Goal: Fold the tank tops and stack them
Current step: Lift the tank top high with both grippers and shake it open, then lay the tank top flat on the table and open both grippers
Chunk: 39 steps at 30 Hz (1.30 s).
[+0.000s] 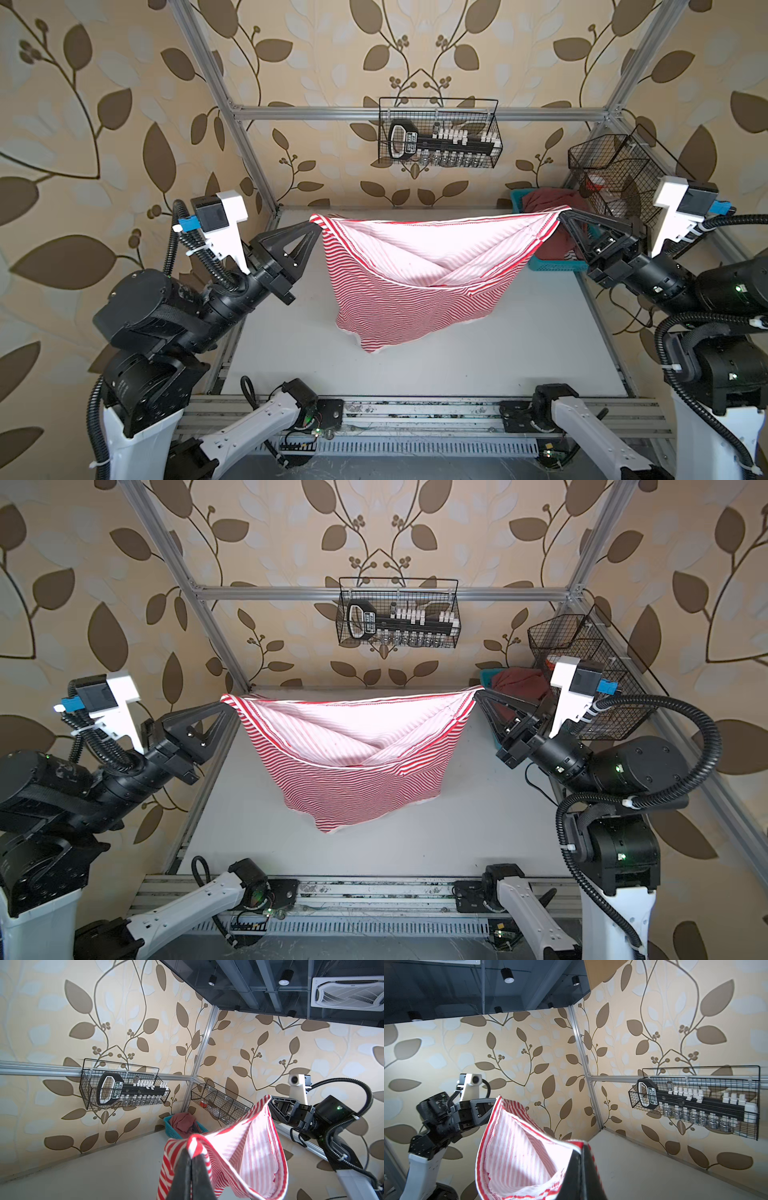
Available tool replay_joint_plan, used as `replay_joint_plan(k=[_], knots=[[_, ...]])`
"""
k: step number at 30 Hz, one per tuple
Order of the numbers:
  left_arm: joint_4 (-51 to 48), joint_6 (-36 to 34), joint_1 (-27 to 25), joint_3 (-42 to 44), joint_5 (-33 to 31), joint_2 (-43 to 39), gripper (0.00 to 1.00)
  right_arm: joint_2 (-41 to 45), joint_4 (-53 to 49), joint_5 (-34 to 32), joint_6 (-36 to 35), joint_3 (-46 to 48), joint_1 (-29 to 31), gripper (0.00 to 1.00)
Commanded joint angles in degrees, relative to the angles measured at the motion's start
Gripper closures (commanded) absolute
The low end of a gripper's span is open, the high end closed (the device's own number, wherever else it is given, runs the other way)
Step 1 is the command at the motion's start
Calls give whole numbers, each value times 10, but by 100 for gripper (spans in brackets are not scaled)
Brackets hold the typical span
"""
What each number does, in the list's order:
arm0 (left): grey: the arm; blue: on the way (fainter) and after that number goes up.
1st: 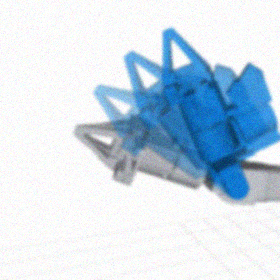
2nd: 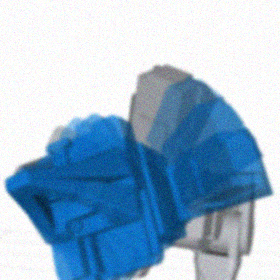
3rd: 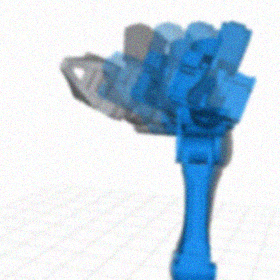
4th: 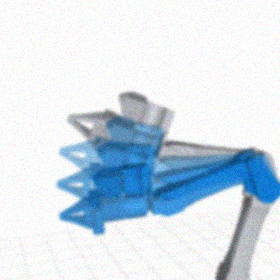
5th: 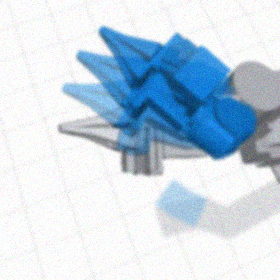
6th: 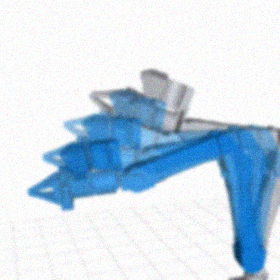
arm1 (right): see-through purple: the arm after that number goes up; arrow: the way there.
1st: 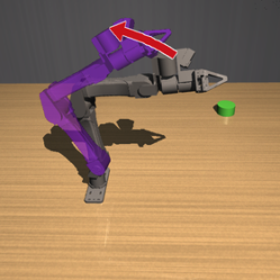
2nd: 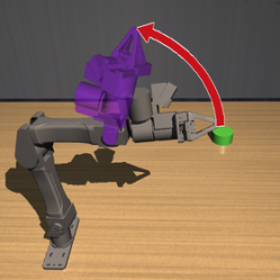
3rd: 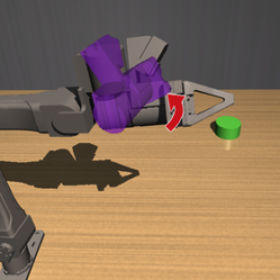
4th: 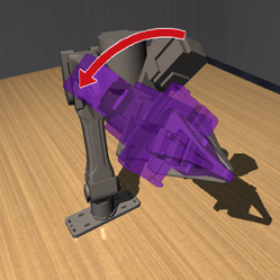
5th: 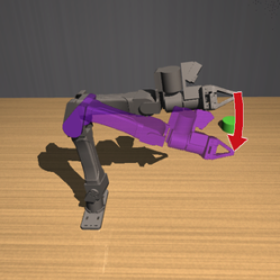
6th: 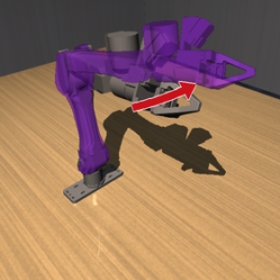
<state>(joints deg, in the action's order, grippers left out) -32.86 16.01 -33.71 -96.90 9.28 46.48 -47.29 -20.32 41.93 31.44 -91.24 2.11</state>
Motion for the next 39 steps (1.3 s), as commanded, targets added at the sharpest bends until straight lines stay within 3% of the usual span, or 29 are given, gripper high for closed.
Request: replay_joint_plan(k=[1, 12, 16, 21, 24, 29, 38, 39], knots=[[4, 1, 0, 4, -13, 19, 100, -3, 4, 30, 25, 7, -2, 100], [37, 3, 6, 127, -166, 153, 100, -141, 35, 32, 47, 197, -2, 100], [98, 54, 65, 199, -120, 243, 100, -244, 67, 15, 42, 277, -2, 100], [199, 96, 138, 231, -74, 369, 100, -405, 84, 2, 38, 262, -3, 100], [239, 105, 161, 198, -46, 443, 100, -482, 111, -2, 57, 231, -4, 100], [224, 104, 180, 80, -5, 567, 100, -578, 130, -5, 88, 164, -15, 100], [218, 158, 206, -63, 39, 748, 100, -688, 172, -18, 164, 84, -47, 100], [220, 167, 209, -75, 43, 761, 96, -702, 175, -17, 173, 72, -47, 92]])
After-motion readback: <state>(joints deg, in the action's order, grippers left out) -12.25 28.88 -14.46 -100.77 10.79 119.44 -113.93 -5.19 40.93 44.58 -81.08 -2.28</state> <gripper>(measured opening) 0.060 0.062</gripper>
